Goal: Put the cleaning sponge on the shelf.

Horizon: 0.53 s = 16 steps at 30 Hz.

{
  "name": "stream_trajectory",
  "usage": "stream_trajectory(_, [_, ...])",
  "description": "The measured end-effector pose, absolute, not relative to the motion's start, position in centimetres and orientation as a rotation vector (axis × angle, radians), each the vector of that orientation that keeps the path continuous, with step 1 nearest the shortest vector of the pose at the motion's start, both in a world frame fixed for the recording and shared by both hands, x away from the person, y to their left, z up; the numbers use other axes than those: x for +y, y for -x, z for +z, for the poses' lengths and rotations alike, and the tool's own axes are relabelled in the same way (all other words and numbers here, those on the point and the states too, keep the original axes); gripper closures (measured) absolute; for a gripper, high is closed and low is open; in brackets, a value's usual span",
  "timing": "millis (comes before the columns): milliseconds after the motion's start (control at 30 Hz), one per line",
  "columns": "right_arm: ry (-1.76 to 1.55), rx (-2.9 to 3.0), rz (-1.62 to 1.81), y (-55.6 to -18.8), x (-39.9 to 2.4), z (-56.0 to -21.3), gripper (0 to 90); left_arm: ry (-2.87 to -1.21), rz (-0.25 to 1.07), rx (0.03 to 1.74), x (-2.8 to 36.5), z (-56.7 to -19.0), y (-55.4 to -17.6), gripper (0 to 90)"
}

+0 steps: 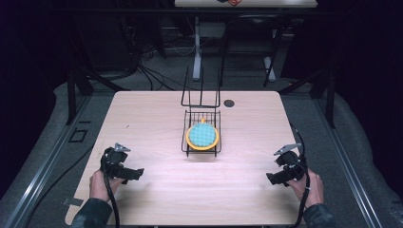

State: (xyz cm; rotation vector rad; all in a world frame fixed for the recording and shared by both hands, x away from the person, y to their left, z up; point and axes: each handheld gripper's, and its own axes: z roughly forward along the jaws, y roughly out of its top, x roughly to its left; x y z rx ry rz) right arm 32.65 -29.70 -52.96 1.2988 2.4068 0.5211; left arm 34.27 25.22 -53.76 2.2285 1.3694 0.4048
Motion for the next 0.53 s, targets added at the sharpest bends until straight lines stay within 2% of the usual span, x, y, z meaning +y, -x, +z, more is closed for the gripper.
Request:
stream_trajectory(367, [-1.296,2.405,0.540,-32.59,-29.80,-52.88,4.7,-2.251,0.360,1.378,25.06,-54.13,-35.01,0.1])
stream_trajectory(533, [-1.292,2.408,0.514,-32.63,-29.78,-52.97,4.9,-2.149,0.294,1.423,25.46,-53.89,-35.00,0.2])
